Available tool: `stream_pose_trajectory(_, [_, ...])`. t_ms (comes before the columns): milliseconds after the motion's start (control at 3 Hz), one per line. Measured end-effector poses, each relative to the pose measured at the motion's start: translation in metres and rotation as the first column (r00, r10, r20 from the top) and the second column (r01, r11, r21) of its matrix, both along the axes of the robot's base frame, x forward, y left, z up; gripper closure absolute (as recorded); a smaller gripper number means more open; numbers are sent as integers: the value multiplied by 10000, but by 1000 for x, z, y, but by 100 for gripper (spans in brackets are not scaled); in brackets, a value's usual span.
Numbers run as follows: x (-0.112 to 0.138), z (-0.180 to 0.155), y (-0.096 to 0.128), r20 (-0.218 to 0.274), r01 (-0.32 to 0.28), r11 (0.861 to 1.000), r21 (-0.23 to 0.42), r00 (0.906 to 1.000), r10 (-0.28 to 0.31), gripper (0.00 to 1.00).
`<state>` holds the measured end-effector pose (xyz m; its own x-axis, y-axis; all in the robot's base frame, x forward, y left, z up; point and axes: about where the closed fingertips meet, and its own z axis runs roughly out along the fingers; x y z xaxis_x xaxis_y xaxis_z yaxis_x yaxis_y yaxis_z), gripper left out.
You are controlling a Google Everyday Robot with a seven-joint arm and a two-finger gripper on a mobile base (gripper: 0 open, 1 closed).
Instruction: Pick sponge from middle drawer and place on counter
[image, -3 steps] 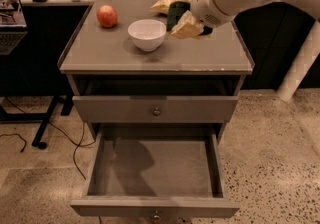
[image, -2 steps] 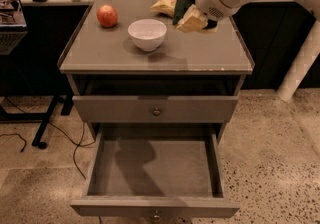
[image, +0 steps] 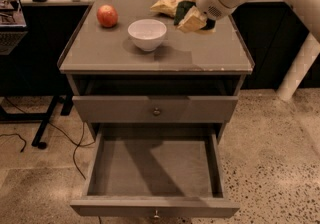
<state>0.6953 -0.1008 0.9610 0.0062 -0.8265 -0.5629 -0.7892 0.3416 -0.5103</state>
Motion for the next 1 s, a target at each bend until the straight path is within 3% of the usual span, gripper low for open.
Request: stream_pose_trajectory(1000, [23,-58,8,-1190,-272,9991,330,9924,309,100])
